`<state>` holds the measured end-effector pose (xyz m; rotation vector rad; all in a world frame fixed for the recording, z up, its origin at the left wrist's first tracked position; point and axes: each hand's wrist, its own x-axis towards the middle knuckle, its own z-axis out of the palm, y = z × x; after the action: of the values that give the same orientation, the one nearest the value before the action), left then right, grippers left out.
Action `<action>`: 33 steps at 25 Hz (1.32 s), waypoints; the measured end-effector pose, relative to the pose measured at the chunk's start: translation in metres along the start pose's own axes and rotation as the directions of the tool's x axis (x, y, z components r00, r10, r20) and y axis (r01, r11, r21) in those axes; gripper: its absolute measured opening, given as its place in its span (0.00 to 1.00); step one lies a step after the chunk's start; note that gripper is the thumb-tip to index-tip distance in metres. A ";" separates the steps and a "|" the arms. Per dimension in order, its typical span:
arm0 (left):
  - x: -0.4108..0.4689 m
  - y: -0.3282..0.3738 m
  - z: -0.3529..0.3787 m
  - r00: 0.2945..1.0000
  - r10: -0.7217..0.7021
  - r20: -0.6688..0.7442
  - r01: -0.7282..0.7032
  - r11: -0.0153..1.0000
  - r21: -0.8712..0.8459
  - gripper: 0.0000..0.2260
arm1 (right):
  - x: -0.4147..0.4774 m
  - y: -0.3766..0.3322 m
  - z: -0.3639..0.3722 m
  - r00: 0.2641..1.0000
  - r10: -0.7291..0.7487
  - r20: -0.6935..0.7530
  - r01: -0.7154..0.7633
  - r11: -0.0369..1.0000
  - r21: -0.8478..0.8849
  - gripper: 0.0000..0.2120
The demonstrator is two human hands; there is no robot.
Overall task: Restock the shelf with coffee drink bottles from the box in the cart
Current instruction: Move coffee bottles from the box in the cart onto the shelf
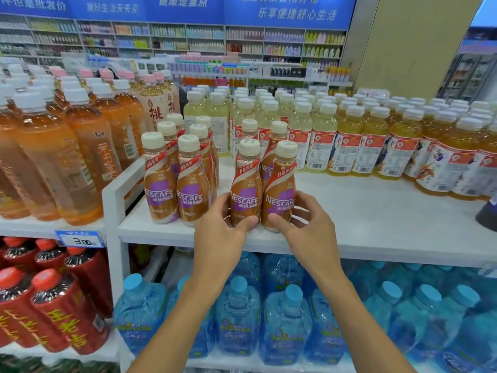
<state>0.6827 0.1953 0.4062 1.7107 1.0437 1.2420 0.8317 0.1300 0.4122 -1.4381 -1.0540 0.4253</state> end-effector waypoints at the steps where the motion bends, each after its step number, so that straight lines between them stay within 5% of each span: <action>1: 0.000 0.001 0.000 1.000 -0.005 -0.006 0.005 1.000 0.003 0.21 | -0.001 0.000 0.000 1.000 -0.004 -0.005 0.004 1.000 -0.005 0.24; 11: 0.012 -0.012 0.012 0.997 0.008 -0.071 -0.002 0.996 0.089 0.23 | 0.003 0.003 0.010 0.992 -0.005 -0.123 -0.008 0.995 -0.101 0.27; 33: 0.044 -0.012 0.028 0.991 0.030 -0.127 -0.008 0.985 0.171 0.22 | 0.046 0.018 0.022 0.992 -0.043 -0.120 0.015 0.974 -0.226 0.27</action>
<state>0.7157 0.2367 0.4034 1.7905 1.2442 1.3222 0.8444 0.1820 0.4063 -1.6253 -1.0462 0.1966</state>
